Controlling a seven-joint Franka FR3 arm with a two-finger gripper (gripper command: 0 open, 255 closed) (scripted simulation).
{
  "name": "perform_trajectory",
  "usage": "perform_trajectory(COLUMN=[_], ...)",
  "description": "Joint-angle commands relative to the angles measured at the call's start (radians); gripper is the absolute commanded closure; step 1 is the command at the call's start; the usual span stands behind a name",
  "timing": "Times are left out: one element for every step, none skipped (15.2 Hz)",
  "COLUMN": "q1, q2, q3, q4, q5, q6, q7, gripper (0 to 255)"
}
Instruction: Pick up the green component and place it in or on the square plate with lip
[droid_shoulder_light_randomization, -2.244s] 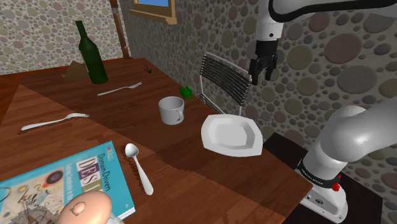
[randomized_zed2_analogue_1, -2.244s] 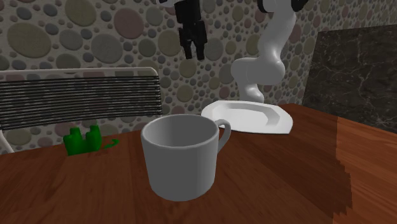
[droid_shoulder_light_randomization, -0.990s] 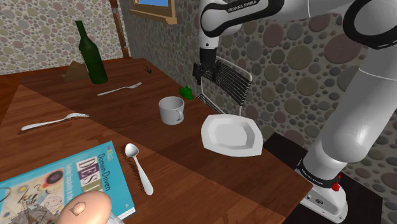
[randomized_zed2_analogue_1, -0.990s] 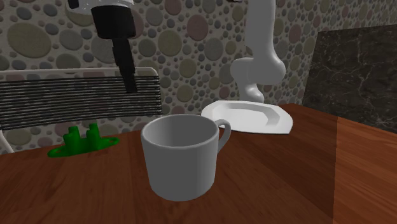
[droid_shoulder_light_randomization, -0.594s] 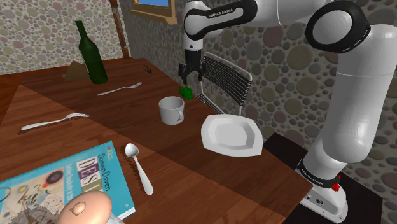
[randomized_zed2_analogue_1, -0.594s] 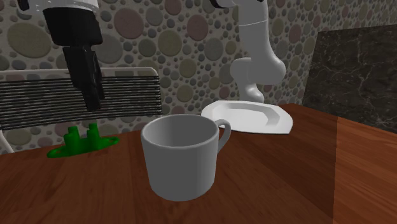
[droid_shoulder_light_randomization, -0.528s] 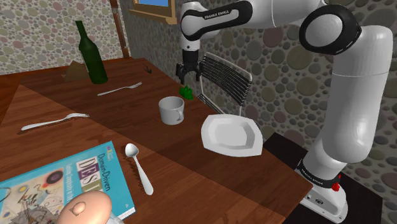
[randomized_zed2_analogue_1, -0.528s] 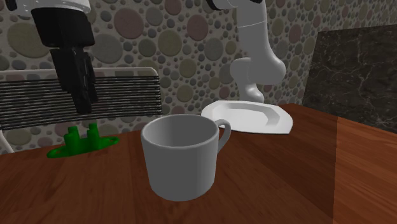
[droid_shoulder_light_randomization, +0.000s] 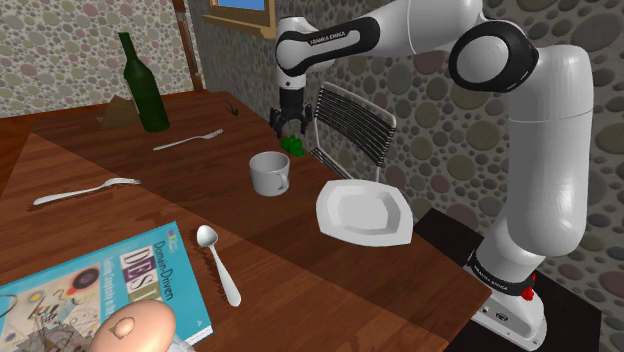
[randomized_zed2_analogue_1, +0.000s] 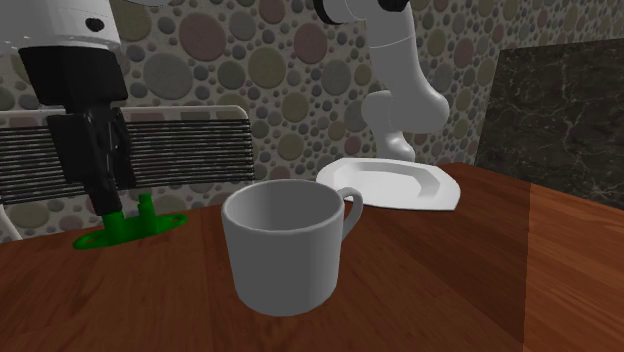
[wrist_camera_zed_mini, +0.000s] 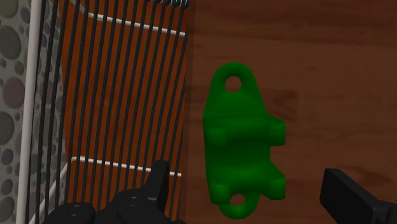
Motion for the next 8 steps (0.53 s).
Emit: perform_trajectory(q1=[0.002,0.002,0.002,0.002,0.002,0.002,0.002,0.002], q2=[0.004,0.005,0.005,0.005,0.005,0.005,0.005,0.005], q3=[0.001,0.001,0.001,0.001,0.001,0.001,0.001,0.001], q4=[-0.024,-0.03,-0.03,-0.03,-0.03,-0.03,-0.03,-0.03], q5=[0.0,0.0,0.0,0.0,0.0,0.0,0.0,0.0], q6=[0.028,0.036,0.036,0.036,0.036,0.036,0.036,0.036], q7=[0.002,0.002,0.002,0.002,0.002,0.002,0.002,0.002], gripper=[0,0,0,0,0,0,0,0])
